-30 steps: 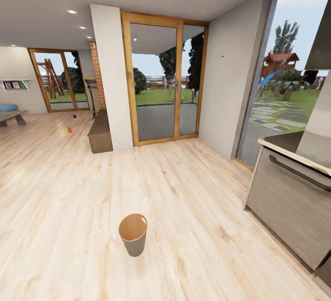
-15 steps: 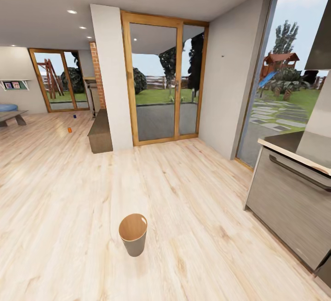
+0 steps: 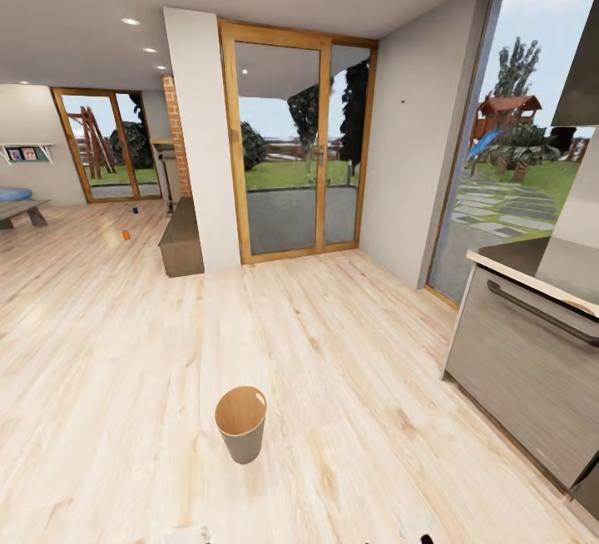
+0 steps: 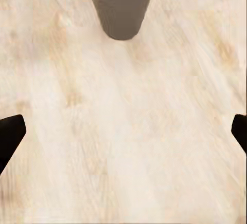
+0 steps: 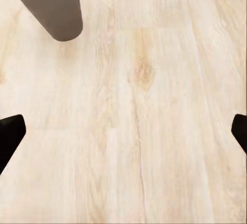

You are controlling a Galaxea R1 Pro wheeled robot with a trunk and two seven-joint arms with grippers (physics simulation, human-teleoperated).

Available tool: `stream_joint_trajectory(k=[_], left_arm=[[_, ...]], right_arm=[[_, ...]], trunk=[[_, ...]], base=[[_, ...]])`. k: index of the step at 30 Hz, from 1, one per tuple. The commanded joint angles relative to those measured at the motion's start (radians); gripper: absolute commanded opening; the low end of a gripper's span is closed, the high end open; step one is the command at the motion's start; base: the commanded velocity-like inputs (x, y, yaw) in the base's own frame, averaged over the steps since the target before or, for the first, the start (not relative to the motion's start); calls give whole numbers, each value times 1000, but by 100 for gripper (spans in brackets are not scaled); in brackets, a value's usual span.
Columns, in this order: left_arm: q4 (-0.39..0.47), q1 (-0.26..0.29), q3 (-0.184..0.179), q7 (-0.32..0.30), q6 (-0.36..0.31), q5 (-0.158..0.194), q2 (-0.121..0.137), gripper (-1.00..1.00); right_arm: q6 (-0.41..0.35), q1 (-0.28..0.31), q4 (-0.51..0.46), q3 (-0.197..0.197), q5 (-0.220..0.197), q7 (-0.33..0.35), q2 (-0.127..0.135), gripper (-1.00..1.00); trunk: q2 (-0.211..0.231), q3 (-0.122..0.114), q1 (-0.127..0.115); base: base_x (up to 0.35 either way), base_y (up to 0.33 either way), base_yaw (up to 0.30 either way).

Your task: Put the three can of soda from the living room inside the tash can in the kitchen.

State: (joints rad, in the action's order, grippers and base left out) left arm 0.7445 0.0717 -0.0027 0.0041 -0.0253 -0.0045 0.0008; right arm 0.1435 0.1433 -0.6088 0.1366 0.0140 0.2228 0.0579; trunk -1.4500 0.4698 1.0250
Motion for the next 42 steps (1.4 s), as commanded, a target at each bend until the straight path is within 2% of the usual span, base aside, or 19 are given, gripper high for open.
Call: stream_joint_trajectory(k=[1,9,13,16,19,20,21,25,26,27,28,29,31,34,35,39,42], left_arm=[[241,0,0,0,-1,0,0,100],[572,-5,2,-1,-40,1,1,100],[715,-11,4,-1,-69,1,2,100],[779,-38,4,-2,-83,1,3,100],[812,-77,4,-7,-88,2,3,100],[824,-99,5,-20,-87,2,4,100],[832,-118,6,-45,-84,2,4,100],[837,-144,10,-114,-53,1,6,100],[836,-157,25,-139,-18,0,6,100],[833,-166,38,-148,5,-1,6,100],[821,-189,67,-162,58,-5,6,100],[776,-219,98,-174,137,-8,6,100],[731,-230,112,-179,181,-7,5,100],[663,-240,122,-182,222,-4,5,100],[663,-240,122,-182,222,-4,5,100],[594,-247,131,-184,255,-5,4,100],[582,-248,133,-184,261,-7,4,100]], right_arm=[[-1,-1,-26,0,1,11,0,100],[-18,-2,-303,-2,-1,49,2,100],[-70,-4,-454,-4,-4,53,7,100],[-129,-7,-567,-13,-10,58,31,100],[-168,-15,-674,-43,-16,84,65,100],[-184,-29,-738,-80,-23,116,81,100],[-194,-56,-790,-134,-39,158,92,100],[-195,-130,-851,-278,-77,284,103,100],[-186,-164,-862,-354,-89,359,102,100],[-176,-179,-866,-391,-94,396,102,100],[-143,-205,-867,-457,-101,465,99,100],[-74,-235,-827,-537,-106,538,91,100],[-17,-248,-765,-574,-104,564,87,100],[70,-258,-655,-608,-102,587,87,100],[70,-258,-655,-608,-102,587,87,100],[149,-264,-543,-629,-100,604,87,100],[163,-265,-520,-628,-93,607,84,100]], trunk=[[0,0,0],[0,0,0],[0,0,0],[0,0,0],[0,0,0],[0,0,0],[0,0,0],[0,0,0],[0,0,0],[0,0,0],[0,0,0],[0,0,0],[0,0,0],[0,0,0],[0,0,0],[0,0,0],[0,0,0]], base=[[0,0,0],[0,0,0],[0,0,0],[0,0,0],[0,0,0],[0,0,0],[0,0,0],[0,0,0],[0,0,0],[0,0,0],[0,0,0],[0,0,0],[0,0,0],[0,0,0],[0,0,0],[0,0,0],[0,0,0]])
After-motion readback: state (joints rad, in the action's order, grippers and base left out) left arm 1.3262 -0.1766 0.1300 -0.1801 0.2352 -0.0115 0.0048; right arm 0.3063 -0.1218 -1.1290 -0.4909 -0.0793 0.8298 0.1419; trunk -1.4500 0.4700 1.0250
